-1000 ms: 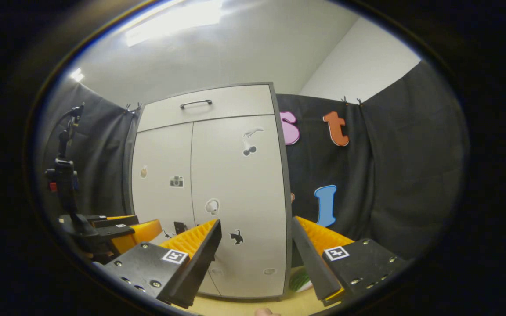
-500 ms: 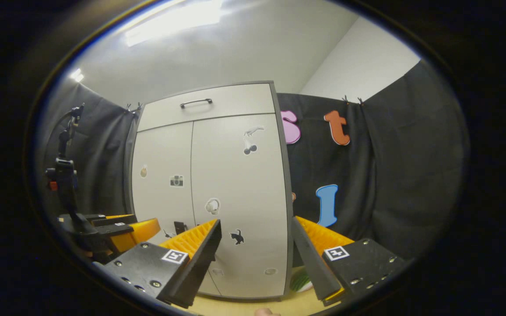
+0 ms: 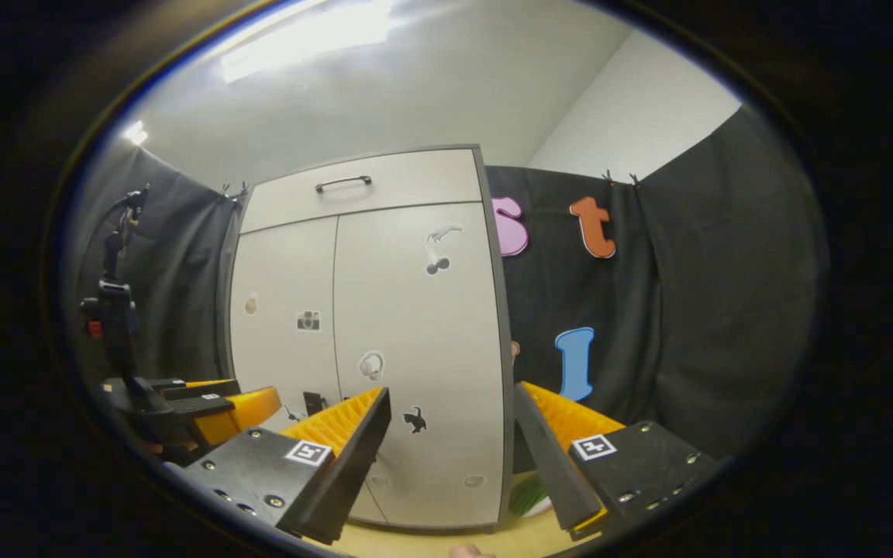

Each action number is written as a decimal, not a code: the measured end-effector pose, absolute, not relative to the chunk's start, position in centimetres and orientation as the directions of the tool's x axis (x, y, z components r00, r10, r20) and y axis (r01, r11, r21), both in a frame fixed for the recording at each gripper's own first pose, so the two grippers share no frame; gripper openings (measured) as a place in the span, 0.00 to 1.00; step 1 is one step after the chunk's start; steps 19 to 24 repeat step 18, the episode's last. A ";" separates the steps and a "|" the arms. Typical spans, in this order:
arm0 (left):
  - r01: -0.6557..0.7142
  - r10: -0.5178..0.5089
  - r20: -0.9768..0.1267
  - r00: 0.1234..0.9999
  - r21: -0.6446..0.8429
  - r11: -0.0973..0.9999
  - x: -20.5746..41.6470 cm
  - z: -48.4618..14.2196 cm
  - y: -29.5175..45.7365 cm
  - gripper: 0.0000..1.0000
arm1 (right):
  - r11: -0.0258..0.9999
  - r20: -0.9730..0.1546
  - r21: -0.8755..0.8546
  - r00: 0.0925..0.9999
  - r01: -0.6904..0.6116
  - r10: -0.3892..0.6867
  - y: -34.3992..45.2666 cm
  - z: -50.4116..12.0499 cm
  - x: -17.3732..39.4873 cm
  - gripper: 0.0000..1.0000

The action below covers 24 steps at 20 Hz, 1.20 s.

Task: Grasp the bottle in the cabinet with the left hand and place it on the coaster, then close the right door with the right hand and the left door with the left hand.

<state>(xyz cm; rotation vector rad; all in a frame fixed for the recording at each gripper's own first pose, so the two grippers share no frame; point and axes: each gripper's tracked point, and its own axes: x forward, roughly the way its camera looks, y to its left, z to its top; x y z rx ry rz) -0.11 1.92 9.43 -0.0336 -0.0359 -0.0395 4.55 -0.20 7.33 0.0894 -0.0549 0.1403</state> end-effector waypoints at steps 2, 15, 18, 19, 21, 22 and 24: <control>0.037 -0.036 0.038 0.999 -0.030 0.999 -0.1 9.4 2.0 0.95 | 0.986 0.063 0.085 0.988 -0.144 0.138 -0.2 7.3 4.6 0.97; 0.030 -0.029 0.035 0.999 -0.017 0.999 -0.1 9.4 1.7 0.95 | 0.986 0.058 0.083 0.988 -0.145 0.141 -0.5 6.8 4.8 1.00; 0.029 -0.028 0.033 0.999 -0.012 1.000 -0.1 9.4 1.4 0.95 | 0.986 0.057 0.087 0.989 -0.144 0.140 -0.9 6.7 4.9 0.93; 0.029 -0.028 0.033 0.999 -0.012 1.000 -0.1 9.4 1.4 0.95 | 0.986 0.057 0.087 0.989 -0.144 0.140 -0.9 6.7 4.9 0.93; 0.029 -0.028 0.033 0.999 -0.012 1.000 -0.1 9.4 1.4 0.95 | 0.986 0.057 0.087 0.989 -0.144 0.140 -0.9 6.7 4.9 0.93; 0.029 -0.028 0.033 0.999 -0.012 1.000 -0.1 9.4 1.4 0.95 | 0.986 0.057 0.087 0.989 -0.144 0.140 -0.9 6.7 4.9 0.93; 0.029 -0.028 0.033 0.999 -0.012 1.000 -0.1 9.4 1.4 0.95 | 0.986 0.057 0.087 0.989 -0.144 0.140 -0.9 6.7 4.9 0.93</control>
